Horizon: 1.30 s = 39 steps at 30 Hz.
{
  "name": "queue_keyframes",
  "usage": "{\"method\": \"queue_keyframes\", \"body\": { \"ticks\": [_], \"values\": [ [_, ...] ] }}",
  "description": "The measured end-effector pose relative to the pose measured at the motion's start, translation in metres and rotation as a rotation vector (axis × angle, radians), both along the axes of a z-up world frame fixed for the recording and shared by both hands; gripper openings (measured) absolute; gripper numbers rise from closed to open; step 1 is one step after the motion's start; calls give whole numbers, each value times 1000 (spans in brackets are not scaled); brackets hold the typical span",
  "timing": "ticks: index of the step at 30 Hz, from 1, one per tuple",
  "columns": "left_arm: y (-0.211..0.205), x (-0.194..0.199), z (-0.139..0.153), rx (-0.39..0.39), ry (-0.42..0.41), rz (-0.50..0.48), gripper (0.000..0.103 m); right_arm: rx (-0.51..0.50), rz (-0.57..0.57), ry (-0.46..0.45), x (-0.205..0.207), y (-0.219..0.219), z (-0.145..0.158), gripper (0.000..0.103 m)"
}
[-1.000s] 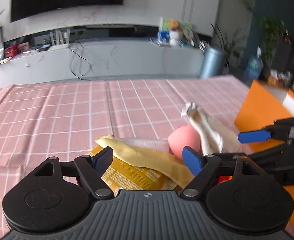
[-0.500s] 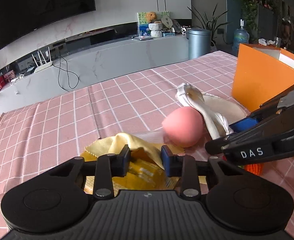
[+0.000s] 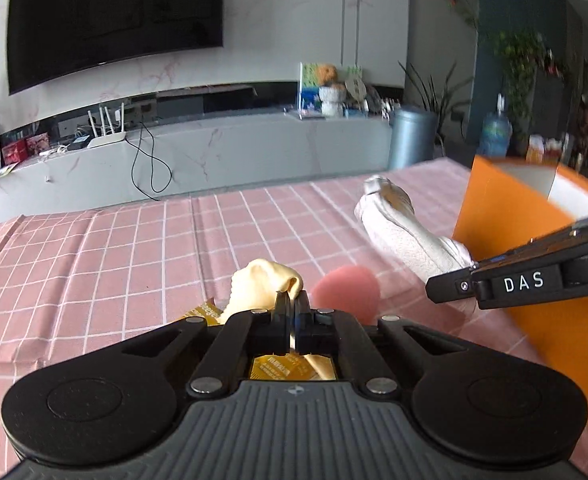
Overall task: Organize soft objects
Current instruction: 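Grasp the white drawstring bag with the right gripper while the left grasps the yellow cloth, then carry the bag and yellow cloth into the orange box and open both grippers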
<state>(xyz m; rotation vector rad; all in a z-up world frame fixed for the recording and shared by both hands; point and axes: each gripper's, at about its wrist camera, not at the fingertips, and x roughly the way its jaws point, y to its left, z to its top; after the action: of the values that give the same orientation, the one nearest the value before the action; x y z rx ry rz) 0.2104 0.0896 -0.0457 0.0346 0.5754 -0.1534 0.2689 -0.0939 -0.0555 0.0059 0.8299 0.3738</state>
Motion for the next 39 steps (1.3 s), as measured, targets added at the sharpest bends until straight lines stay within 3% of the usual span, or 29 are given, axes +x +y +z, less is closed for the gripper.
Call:
{"method": "queue_keyframes", "body": {
  "ticks": [8,22,32,39],
  "values": [
    [4,-23,34,-62,-61,18,1,86,12,-53,-27,-20,32,15],
    [-22,-70,75,-45,-111,9,1,128,28,-244,-106,-54,92,14],
    [-57,-97,96,-34,-167,-76,1,149,-20,-323,-149,-93,114,14],
    [-88,-93,105,-49,-178,-149,1,126,-69,-354,-162,-129,120,14]
  ]
}}
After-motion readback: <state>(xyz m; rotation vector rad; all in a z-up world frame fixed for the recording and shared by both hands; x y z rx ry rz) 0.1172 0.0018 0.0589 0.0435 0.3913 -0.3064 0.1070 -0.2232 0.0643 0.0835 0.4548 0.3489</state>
